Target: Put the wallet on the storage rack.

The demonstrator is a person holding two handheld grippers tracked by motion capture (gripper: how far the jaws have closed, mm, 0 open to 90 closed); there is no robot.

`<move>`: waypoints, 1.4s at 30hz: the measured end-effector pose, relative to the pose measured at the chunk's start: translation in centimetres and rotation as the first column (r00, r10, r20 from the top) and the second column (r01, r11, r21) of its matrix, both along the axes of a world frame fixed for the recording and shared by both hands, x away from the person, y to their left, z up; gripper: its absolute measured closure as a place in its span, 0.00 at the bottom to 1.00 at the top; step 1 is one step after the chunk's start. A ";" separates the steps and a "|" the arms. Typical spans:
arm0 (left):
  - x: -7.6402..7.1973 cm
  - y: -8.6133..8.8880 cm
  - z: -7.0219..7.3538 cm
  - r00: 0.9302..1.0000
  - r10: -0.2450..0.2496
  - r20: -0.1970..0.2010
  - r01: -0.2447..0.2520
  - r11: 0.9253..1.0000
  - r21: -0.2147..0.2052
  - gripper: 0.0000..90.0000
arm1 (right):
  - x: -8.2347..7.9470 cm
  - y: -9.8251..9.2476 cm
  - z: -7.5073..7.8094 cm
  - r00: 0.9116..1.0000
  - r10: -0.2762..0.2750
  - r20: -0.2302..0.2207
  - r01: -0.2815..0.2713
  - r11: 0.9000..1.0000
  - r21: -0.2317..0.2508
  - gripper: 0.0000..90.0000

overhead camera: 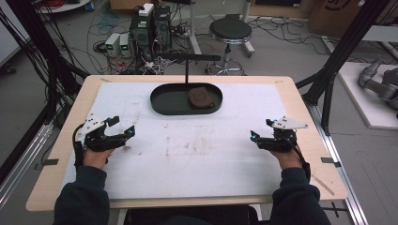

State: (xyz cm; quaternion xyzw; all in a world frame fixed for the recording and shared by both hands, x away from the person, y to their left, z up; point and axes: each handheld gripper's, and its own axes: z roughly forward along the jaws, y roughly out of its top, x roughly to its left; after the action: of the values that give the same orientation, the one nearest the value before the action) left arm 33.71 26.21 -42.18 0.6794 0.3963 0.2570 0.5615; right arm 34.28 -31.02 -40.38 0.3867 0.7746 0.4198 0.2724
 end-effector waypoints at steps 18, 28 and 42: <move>-0.3 -0.6 0.2 1.000 -0.014 0.009 0.014 1.000 0.021 0.21 | -0.9 -0.8 -0.2 0.999 -0.030 0.027 0.030 1.000 0.001 0.24; -0.4 -0.6 0.1 1.000 -0.019 0.011 0.019 0.999 0.026 0.21 | -1.0 -0.6 -0.2 0.999 -0.032 0.033 0.033 0.999 -0.013 0.24; -0.3 -0.6 0.0 1.000 -0.019 0.003 0.019 1.000 0.025 0.21 | -0.7 -1.0 -0.7 0.998 -0.059 0.008 0.059 0.997 -0.039 0.24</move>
State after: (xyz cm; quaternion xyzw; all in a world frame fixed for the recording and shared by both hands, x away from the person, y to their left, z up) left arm 33.40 25.62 -42.22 0.6896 0.3859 0.2577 0.5560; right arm 33.57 -32.03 -41.11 0.4026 0.7700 0.3976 0.2948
